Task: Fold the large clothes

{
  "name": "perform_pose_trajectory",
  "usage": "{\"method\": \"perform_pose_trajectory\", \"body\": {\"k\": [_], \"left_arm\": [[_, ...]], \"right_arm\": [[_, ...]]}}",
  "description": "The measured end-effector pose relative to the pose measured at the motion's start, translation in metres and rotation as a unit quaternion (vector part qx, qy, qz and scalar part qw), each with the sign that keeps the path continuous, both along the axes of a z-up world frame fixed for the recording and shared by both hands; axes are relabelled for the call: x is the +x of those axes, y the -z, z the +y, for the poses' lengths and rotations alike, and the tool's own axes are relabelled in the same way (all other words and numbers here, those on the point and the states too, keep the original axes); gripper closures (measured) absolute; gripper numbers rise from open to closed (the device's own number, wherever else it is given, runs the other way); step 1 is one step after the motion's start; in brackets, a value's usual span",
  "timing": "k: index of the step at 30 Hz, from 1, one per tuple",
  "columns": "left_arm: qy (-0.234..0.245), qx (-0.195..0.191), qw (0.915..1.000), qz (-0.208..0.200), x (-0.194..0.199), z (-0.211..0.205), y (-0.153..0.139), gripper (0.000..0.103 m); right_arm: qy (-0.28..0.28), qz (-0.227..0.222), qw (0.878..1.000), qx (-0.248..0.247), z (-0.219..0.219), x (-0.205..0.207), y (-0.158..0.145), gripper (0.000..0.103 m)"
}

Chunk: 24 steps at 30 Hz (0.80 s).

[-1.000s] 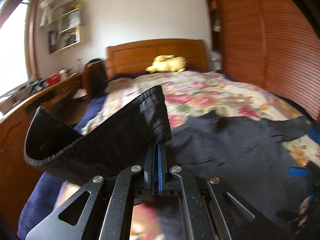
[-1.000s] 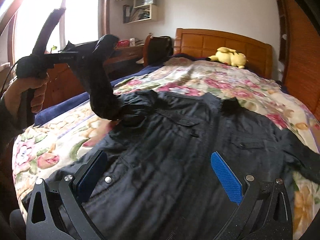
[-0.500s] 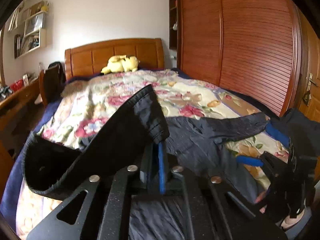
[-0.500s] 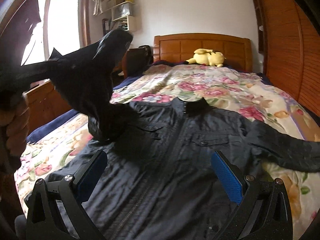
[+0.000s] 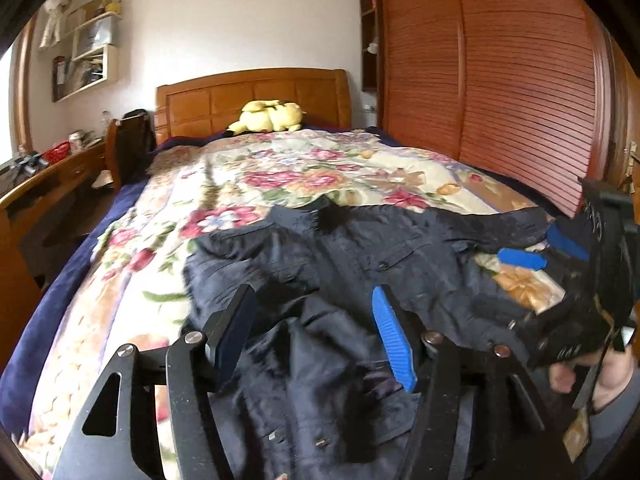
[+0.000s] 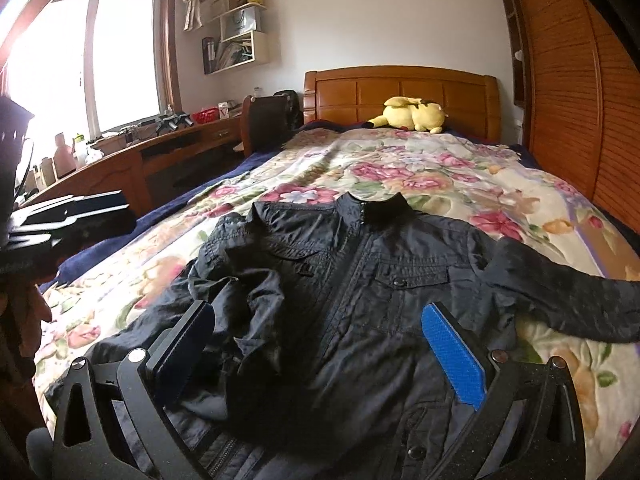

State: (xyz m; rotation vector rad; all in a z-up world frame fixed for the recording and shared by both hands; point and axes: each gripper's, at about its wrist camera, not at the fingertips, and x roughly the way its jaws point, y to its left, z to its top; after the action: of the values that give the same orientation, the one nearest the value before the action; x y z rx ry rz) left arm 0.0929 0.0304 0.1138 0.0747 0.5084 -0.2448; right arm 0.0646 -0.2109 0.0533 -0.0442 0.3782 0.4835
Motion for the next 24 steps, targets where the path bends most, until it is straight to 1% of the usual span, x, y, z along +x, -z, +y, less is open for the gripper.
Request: {"method": "perform_pose_trajectory", "body": {"k": [1,2,3,9,14,17,18,21,24], "left_arm": [[-0.008,0.003,1.0000,-0.003,-0.003,0.005,0.005,0.039],[-0.017,0.007,0.9998,-0.004,-0.006,0.011,0.012,0.033],[-0.023,0.007,0.9997,-0.004,-0.008,0.015,0.017,0.029],[-0.058,-0.016,0.9982,0.006,-0.020,0.044,0.053,0.028],[-0.076,-0.025,0.9967,0.011,-0.028,0.055,0.072,0.027],[-0.079,-0.040,0.9960,0.015,-0.035,0.061,0.082,0.026],[-0.081,-0.039,0.9958,0.016,-0.036,0.062,0.085,0.026],[-0.082,-0.019,0.9963,0.019,-0.039,0.060,0.093,0.026],[-0.075,-0.023,0.9968,0.015,-0.042,0.062,0.096,0.026]], "right_arm": [[-0.002,0.001,1.000,-0.002,0.002,0.001,0.001,0.000],[-0.005,0.003,1.000,-0.005,0.004,0.002,0.002,0.000],[-0.007,0.005,1.000,-0.007,0.006,0.004,0.004,0.000],[-0.028,0.016,0.999,-0.027,0.025,0.012,0.010,0.000],[-0.051,0.019,0.998,-0.040,0.040,0.015,0.014,0.001],[-0.065,0.024,0.996,-0.047,0.048,0.018,0.018,0.005],[-0.069,0.026,0.996,-0.050,0.051,0.019,0.020,0.008],[-0.083,0.035,0.994,-0.063,0.060,0.023,0.028,0.017],[-0.093,0.049,0.991,-0.083,0.070,0.029,0.038,0.024]]}}
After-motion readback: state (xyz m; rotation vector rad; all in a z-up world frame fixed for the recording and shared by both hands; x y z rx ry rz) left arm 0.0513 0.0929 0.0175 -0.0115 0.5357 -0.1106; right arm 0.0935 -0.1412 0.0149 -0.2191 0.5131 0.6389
